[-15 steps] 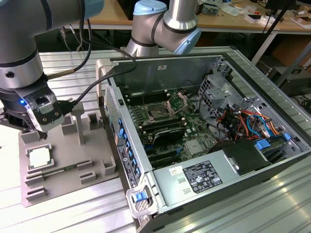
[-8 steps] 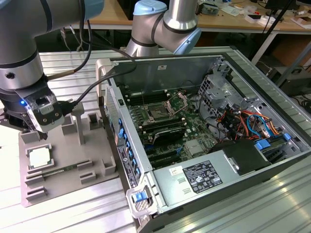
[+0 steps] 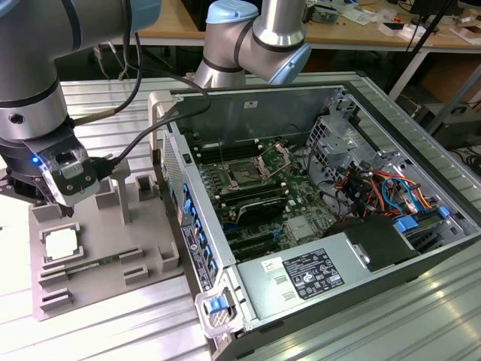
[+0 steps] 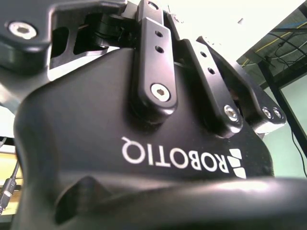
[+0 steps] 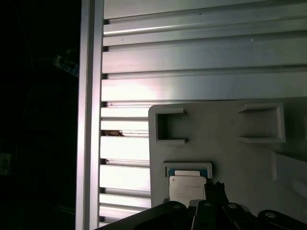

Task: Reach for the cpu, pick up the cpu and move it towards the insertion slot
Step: 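Reach for the cpu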

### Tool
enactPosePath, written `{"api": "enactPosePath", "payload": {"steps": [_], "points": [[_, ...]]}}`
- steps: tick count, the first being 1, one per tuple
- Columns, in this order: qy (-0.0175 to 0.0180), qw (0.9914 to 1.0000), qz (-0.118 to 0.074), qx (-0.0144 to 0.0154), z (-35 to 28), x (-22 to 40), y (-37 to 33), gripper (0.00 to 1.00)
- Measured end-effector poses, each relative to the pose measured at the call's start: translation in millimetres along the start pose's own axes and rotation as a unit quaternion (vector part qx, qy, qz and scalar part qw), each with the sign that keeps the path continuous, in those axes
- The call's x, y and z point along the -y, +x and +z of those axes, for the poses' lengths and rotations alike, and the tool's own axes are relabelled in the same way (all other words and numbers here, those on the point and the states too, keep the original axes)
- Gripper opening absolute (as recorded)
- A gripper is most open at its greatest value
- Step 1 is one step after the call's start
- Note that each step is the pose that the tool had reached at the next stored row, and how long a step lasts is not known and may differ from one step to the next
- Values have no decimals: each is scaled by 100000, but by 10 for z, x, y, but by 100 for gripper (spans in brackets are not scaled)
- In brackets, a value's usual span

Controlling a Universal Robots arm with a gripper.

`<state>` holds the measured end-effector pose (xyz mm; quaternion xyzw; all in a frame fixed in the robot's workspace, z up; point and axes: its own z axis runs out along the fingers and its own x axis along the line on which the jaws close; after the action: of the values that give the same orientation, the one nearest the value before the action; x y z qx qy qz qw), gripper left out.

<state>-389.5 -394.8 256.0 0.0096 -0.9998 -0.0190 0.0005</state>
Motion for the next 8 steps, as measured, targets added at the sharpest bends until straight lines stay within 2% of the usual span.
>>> {"api": "enactPosePath", "payload": {"steps": [8], "points": [[6, 100000, -2, 4, 22, 1, 1, 11]]}}
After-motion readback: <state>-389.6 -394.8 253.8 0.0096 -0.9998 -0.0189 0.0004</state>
